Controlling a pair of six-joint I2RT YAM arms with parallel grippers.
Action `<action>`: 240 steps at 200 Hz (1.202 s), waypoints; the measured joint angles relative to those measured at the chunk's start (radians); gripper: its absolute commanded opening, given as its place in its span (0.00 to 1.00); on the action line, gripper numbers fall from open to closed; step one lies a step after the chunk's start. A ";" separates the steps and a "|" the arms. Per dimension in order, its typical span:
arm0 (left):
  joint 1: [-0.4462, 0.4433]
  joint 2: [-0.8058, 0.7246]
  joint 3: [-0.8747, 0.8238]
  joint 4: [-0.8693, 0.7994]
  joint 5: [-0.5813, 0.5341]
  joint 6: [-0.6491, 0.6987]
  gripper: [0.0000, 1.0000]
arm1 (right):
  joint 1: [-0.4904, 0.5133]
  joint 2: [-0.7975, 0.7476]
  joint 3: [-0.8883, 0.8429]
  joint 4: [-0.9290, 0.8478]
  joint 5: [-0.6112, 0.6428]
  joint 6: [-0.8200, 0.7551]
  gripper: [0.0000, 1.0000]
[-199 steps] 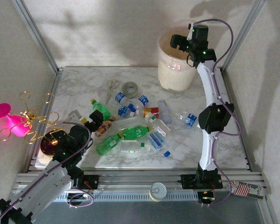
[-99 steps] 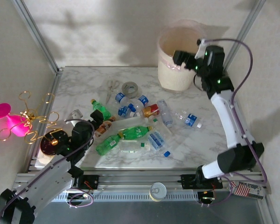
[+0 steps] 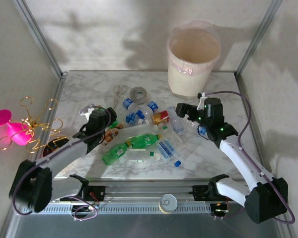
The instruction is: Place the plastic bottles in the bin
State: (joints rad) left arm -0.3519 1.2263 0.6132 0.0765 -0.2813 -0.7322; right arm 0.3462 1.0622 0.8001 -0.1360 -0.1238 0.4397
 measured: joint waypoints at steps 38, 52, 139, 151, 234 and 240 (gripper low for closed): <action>0.020 0.174 0.141 -0.070 0.000 0.032 0.96 | 0.011 -0.007 -0.054 0.028 0.019 0.023 0.99; 0.028 0.209 0.153 -0.075 0.001 0.034 0.93 | 0.012 -0.008 -0.064 0.034 0.023 0.026 0.99; 0.104 0.417 0.168 -0.039 0.061 -0.001 0.86 | 0.013 0.008 -0.071 0.050 0.023 0.025 0.99; 0.108 0.452 0.179 -0.031 0.075 -0.005 0.82 | 0.013 0.008 -0.071 0.050 0.023 0.025 0.99; 0.116 0.484 0.178 0.015 0.092 -0.030 0.51 | 0.016 -0.029 -0.143 0.096 -0.031 0.018 0.99; 0.116 0.468 0.169 0.018 0.100 -0.027 0.50 | 0.016 -0.032 -0.151 0.107 -0.042 0.018 0.99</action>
State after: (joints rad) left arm -0.2359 1.6947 0.7826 0.0940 -0.1810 -0.7597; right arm 0.3626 1.0306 0.6487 -0.0288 -0.1661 0.4580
